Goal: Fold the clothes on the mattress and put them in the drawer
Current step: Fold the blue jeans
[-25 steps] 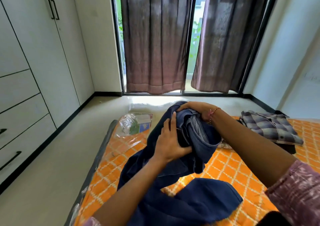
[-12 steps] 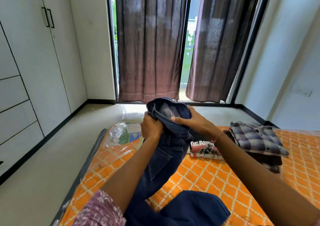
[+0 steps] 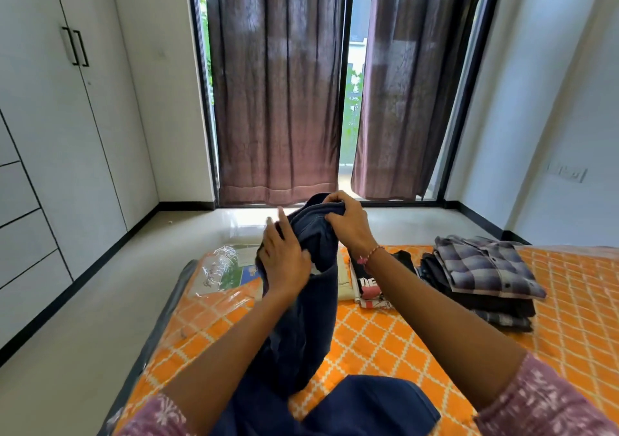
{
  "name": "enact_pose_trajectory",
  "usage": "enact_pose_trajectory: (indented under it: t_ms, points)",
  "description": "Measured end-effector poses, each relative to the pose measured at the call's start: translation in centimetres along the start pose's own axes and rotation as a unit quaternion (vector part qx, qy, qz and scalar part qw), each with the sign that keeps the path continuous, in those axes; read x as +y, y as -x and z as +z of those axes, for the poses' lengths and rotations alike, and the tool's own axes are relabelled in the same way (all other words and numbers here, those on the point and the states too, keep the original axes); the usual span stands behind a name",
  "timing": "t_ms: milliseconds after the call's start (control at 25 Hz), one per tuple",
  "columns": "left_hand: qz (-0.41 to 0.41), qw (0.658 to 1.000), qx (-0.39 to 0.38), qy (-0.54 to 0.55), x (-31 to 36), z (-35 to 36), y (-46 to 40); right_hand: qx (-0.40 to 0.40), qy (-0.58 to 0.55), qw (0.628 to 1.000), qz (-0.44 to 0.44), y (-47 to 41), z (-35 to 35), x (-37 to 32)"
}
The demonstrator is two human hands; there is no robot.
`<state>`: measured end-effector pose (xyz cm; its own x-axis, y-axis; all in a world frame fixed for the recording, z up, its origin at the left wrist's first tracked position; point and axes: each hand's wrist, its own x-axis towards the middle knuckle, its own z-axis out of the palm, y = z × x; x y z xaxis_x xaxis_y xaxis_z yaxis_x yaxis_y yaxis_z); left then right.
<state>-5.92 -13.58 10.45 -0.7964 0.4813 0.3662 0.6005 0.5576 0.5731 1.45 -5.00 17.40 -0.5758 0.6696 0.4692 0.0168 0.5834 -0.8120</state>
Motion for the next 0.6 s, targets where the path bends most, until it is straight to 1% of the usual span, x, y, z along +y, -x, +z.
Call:
enact_pose_trajectory:
  t_ms: [40, 80, 120, 160, 200, 240, 280, 320, 360, 400, 440, 480, 520, 560, 600]
  points:
    - [0.029, 1.0, 0.001, 0.007, -0.2, 1.0, 1.7, -0.005, 0.0, 1.0, 0.008, -0.7, 0.3, 0.0]
    - [0.028, 0.999, -0.033, 0.018, -0.6, 1.9, 3.4, -0.013, 0.003, 1.0, 0.015, -1.3, 0.4, 0.1]
    - [0.01, 0.996, -0.088, 0.002, -1.4, 2.6, 4.7, -0.025, 0.012, 0.999, 0.019, -1.9, 0.5, 0.0]
    - [-0.007, 0.989, -0.139, -0.044, -2.7, 3.1, 5.7, -0.038, 0.025, 0.999, 0.02, -2.6, 0.5, -0.1]
    - [-0.007, 0.983, -0.147, -0.108, -4.3, 3.1, 6.5, -0.053, 0.035, 0.998, 0.018, -3.2, 0.2, -0.2]
    - [0.024, 0.981, -0.104, -0.163, -6.2, 2.8, 6.9, -0.066, 0.04, 0.997, 0.013, -3.7, -0.3, -0.2]
    - [0.083, 0.971, -0.033, -0.22, -8.0, 2.2, 7.0, -0.077, 0.042, 0.996, 0.004, -4.1, -0.9, -0.2]
    - [0.154, 0.952, 0.038, -0.262, -9.3, 1.4, 6.8, -0.089, 0.041, 0.995, -0.005, -4.4, -1.6, -0.2]
    - [0.215, 0.93, 0.105, -0.28, -10.6, 0.8, 6.3, -0.101, 0.033, 0.994, -0.012, -4.7, -2.3, -0.2]
    - [0.255, 0.909, 0.166, -0.283, -11.7, 0.4, 5.3, -0.113, 0.022, 0.993, -0.017, -5.0, -3.0, -0.5]
    - [0.247, 0.911, 0.171, -0.282, -12.4, -0.3, 4.2, -0.126, 0.014, 0.992, -0.022, -5.3, -3.4, -0.8]
    - [0.21, 0.93, 0.138, -0.269, -12.9, -1.3, 3.2, -0.14, 0.02, 0.989, -0.033, -5.6, -3.8, -1.0]
    - [0.155, 0.954, 0.075, -0.247, -13.0, -2.2, 2.2, -0.153, 0.047, 0.986, -0.051, -6.0, -4.2, -1.2]
    - [0.088, 0.969, -0.014, -0.229, -13.1, -2.7, 1.5, -0.162, 0.097, 0.979, -0.074, -6.3, -4.5, -1.2]
    - [0.046, 0.969, -0.112, -0.214, -13.4, -2.9, 0.8, -0.167, 0.155, 0.969, -0.096, -6.6, -4.9, -1.0]
